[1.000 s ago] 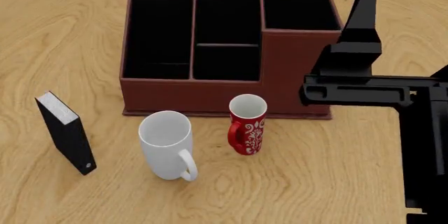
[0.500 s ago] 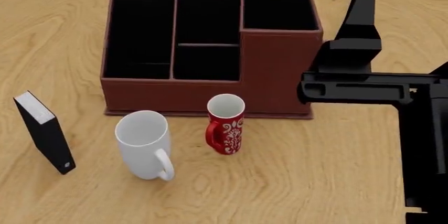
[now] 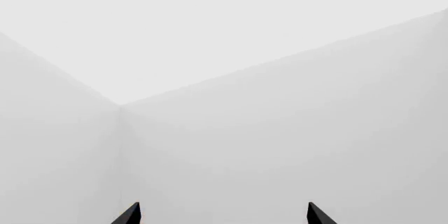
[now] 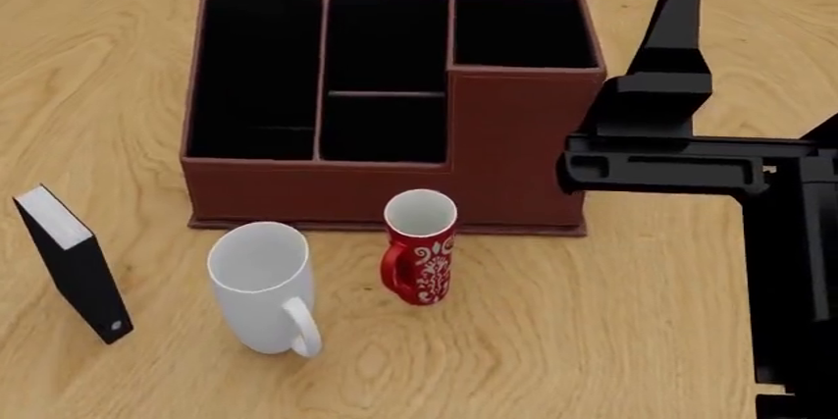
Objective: Pick up the white mug and place it to the right of the caddy.
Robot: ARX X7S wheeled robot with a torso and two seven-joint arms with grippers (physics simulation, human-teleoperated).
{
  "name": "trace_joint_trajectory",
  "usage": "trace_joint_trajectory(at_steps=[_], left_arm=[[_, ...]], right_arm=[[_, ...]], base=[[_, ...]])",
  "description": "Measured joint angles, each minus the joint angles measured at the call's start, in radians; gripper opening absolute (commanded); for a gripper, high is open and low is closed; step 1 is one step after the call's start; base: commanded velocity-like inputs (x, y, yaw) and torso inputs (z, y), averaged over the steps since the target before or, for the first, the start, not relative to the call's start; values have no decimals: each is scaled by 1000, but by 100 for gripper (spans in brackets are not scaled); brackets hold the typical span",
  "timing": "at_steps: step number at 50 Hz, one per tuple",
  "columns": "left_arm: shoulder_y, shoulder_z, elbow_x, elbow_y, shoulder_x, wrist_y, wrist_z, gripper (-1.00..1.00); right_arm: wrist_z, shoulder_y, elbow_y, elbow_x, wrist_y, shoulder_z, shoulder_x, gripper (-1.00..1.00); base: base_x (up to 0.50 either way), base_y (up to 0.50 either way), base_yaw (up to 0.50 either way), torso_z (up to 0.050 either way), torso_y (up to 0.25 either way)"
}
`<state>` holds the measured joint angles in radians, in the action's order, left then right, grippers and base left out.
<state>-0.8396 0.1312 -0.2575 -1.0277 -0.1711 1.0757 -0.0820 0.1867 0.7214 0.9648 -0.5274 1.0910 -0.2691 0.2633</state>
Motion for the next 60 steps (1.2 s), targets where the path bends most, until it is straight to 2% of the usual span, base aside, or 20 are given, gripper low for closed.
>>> trace_joint_trajectory(at_steps=[33,60], left_arm=[[-4,3,-20,-3,9,7,-19,100],[-5,-6,-142,-9,72,-5,-125,100]], right_arm=[[19,-11,-10,-31,-20,6,14,100],[42,-26,4,-67,-20,-5,32,100]], base=[[261,0,0,0,0],[258,0,0,0,1]])
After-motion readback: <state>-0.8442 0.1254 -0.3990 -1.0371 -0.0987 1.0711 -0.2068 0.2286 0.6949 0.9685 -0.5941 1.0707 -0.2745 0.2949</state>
